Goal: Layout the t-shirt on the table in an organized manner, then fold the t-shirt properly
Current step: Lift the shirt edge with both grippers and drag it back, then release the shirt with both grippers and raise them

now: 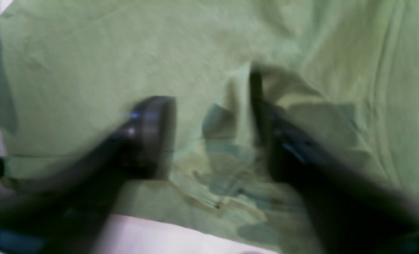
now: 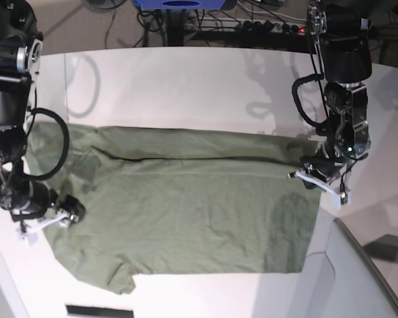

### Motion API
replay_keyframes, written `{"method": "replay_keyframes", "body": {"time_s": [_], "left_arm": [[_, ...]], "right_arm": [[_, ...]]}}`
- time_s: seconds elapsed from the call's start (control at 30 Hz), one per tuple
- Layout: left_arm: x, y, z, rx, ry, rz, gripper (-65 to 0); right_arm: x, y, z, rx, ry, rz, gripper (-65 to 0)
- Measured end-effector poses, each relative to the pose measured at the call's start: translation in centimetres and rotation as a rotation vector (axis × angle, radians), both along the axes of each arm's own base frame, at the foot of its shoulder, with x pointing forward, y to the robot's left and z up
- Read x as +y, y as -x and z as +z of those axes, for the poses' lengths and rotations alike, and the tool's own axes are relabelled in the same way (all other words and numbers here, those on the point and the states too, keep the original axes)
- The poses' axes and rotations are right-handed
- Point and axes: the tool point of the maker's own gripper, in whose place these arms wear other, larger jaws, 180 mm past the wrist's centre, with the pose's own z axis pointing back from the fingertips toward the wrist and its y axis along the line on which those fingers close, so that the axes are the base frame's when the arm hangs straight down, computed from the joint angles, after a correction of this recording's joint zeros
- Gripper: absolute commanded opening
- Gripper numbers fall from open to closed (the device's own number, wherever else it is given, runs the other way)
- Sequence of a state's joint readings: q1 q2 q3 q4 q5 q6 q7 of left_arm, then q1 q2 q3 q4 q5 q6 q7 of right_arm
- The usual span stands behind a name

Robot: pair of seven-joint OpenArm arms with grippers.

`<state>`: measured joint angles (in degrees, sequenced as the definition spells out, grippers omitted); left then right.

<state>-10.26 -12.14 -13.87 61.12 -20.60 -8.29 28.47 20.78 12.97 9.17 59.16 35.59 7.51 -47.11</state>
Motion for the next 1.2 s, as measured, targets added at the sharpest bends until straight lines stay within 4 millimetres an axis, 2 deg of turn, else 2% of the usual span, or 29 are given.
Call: {"method": "replay_keyframes", "body": {"time_s": [0.03, 0.07, 0.17, 0.23, 0.3, 0.33, 0.4, 0.43, 0.53, 0.63, 0.73, 0.83, 0.9, 1.0, 1.1, 1.2], "left_arm": [[0.1, -0.3, 0.3, -0.007, 0.000, 0.002, -53.5], [0.1, -0.5, 0.5, -0.017, 0.001, 0.004, -42.9], [1.1, -0.8, 1.7, -0.057, -0.022, 0.006, -15.1], [3.1, -1.5, 3.9, -0.153, -0.046, 0.058, -1.2], [5.7, -1.6, 5.7, -0.220, -0.057, 0.133, 0.0], [7.0, -1.2, 6.3, -0.240, -0.060, 0.171, 0.0], [8.3, 0.3, 6.5, -0.245, -0.075, 0.200, 0.0], [8.6, 1.3, 5.9, -0.225, -0.085, 0.204, 0.0], [7.8, 5.2, 3.5, -0.146, -0.105, 0.171, 0.0], [6.4, 8.9, 1.6, -0.108, -0.039, 0.188, 0.0], [5.9, 11.7, 0.7, -0.103, 0.077, 0.231, 0.0], [6.3, 13.7, -0.4, -0.057, 0.100, 0.237, 0.0], [5.9, 13.6, -0.1, -0.072, 0.109, 0.206, 0.0], [4.7, 13.0, 0.3, -0.098, 0.133, 0.144, 0.0], [4.7, 13.0, 0.3, -0.097, 0.131, 0.146, 0.0], [5.0, 13.3, 0.3, -0.093, 0.125, 0.148, 0.0]], "right_arm": [[-0.1, -0.2, 0.2, -0.010, 0.002, -0.004, -0.8], [-0.3, -0.3, 0.4, -0.019, -0.009, -0.017, 0.0], [-2.4, 0.1, 1.6, -0.080, -0.025, -0.102, -3.2], [-4.5, 1.7, 2.7, -0.134, 0.004, -0.161, -5.7], [-5.8, 3.7, 3.6, -0.178, 0.028, -0.216, -5.0], [-5.6, 4.9, 3.8, -0.190, 0.030, -0.217, -5.3], [-5.4, 7.9, 3.5, -0.197, 0.022, -0.257, -5.6], [-5.2, 9.5, 2.9, -0.186, 0.000, -0.302, -5.7], [-4.7, 14.8, -0.1, -0.097, -0.064, -0.429, -5.9], [-5.1, 18.8, -2.2, -0.027, -0.089, -0.544, -5.9], [-5.1, 19.2, -3.4, -0.009, -0.108, -0.558, -5.9], [-3.9, 19.3, -5.7, 0.057, -0.165, -0.565, -5.9], [-3.8, 19.1, -6.4, 0.066, -0.190, -0.562, -5.9], [-4.3, 17.4, -6.9, 0.044, -0.220, -0.582, -5.9], [-4.7, 16.1, -7.2, -0.005, -0.222, -0.620, -5.9], [-4.6, 15.9, -7.4, -0.028, -0.240, -0.631, -5.9]]}}
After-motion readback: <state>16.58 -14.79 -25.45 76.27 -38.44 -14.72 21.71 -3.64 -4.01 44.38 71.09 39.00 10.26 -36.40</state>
